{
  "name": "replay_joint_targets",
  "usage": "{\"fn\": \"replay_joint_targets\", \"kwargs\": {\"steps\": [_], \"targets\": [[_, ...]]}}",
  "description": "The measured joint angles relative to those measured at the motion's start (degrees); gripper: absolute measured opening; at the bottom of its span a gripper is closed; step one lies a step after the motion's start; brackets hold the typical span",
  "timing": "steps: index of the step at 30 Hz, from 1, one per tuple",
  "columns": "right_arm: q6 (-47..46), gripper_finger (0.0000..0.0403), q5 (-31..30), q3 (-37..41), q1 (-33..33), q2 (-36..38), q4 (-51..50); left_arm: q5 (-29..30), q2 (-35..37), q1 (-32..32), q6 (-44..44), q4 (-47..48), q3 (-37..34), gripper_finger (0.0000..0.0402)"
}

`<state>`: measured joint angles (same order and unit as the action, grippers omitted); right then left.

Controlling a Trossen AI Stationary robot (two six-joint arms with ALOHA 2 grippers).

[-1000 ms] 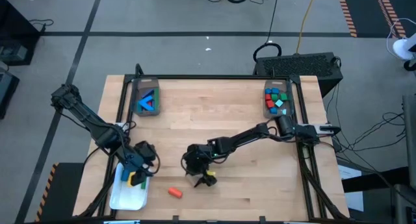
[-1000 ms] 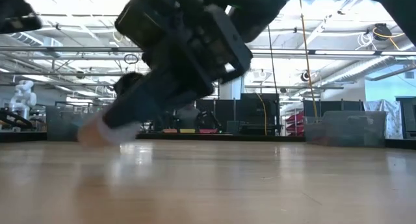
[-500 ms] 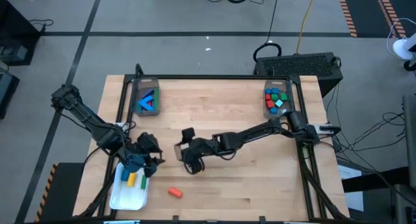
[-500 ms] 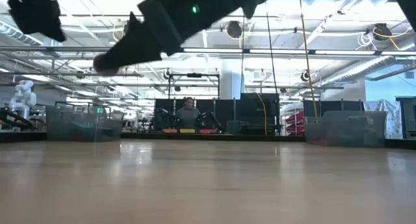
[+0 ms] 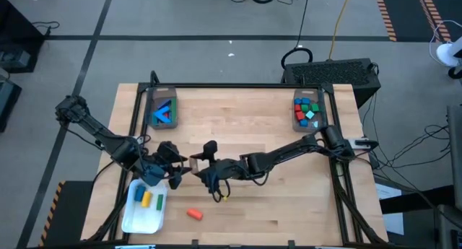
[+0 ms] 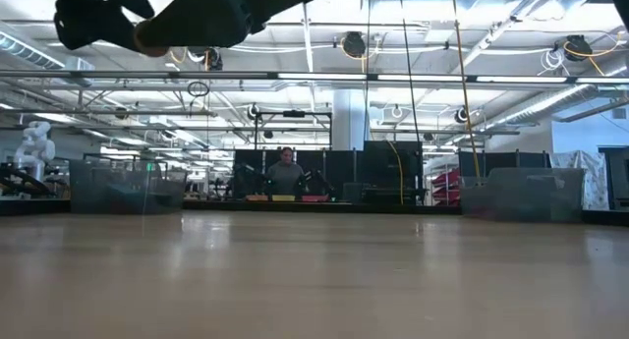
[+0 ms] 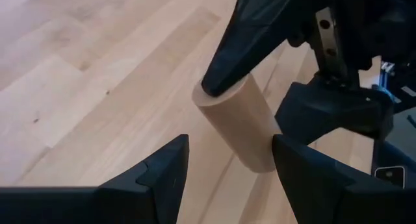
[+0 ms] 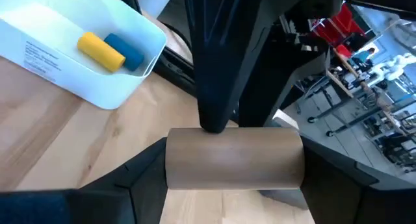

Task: Sort blocks by size
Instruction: Put the brown cylindrical block into the white bin

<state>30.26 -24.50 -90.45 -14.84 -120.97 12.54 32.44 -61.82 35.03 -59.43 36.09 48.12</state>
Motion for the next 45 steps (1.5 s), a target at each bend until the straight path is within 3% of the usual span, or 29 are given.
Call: {"fn": "replay_joint_targets", "kwargs": {"steps": [15,23,31,41,45], "targets": [[3.81,0.0272,-3.70,0.00,-0.12,-0.02,7.03,-0.60,0.01,-3.19,8.69,-9.07,-0.11,0.0221],[6.00,0.0275,-6.74,0.00,-0.33,-0.02,7.90,-0.95,0.15,-3.26,5.75,-9.99,-0.09,0.0161],[8.88,0.0285,-6.98,0.00,-0.77,-0.04,7.57,-2.47,0.07,-3.30,7.18,-9.83,-0.03,0.0157],[3.45,0.0324,-11.20,0.02,-0.70,-0.15,1.05,-7.00,2.35,-3.00,8.73,-5.02,0.00,0.0139],[2.66,0.0325,-7.42,0.00,-1.50,-0.13,-0.87,-8.58,3.35,-3.03,8.65,-1.78,0.00,0.0139]]}}
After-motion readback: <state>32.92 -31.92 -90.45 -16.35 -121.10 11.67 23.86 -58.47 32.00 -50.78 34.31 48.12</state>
